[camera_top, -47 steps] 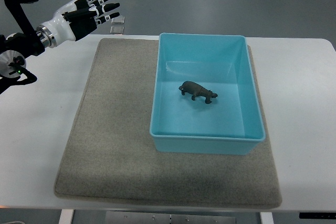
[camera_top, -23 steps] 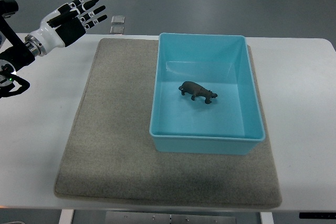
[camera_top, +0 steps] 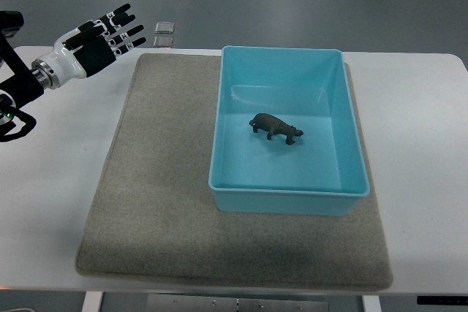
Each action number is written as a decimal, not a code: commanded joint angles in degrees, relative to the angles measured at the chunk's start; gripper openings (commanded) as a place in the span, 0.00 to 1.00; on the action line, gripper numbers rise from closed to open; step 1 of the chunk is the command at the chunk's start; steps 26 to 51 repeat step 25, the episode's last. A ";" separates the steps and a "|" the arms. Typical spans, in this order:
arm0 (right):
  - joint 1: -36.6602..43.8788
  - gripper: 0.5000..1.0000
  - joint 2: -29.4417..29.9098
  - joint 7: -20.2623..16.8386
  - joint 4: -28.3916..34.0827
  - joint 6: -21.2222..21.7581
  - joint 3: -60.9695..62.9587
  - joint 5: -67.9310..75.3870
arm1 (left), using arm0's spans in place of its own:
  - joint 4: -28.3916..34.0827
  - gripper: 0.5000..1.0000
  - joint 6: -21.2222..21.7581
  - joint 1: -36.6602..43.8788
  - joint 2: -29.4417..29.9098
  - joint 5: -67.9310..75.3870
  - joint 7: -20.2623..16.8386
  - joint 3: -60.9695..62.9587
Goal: Place brown hippo in blue box with left hand
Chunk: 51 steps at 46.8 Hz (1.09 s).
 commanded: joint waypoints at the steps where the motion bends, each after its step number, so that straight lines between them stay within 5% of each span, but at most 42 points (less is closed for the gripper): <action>1: -0.01 0.87 0.00 0.00 0.00 0.00 0.00 0.00 | 0.00 1.00 -0.10 0.09 -0.01 -0.01 0.00 0.01; 51: -0.71 0.87 0.00 -0.17 0.79 0.79 0.00 -0.09 | -0.35 1.00 0.34 2.11 0.17 0.07 0.08 0.01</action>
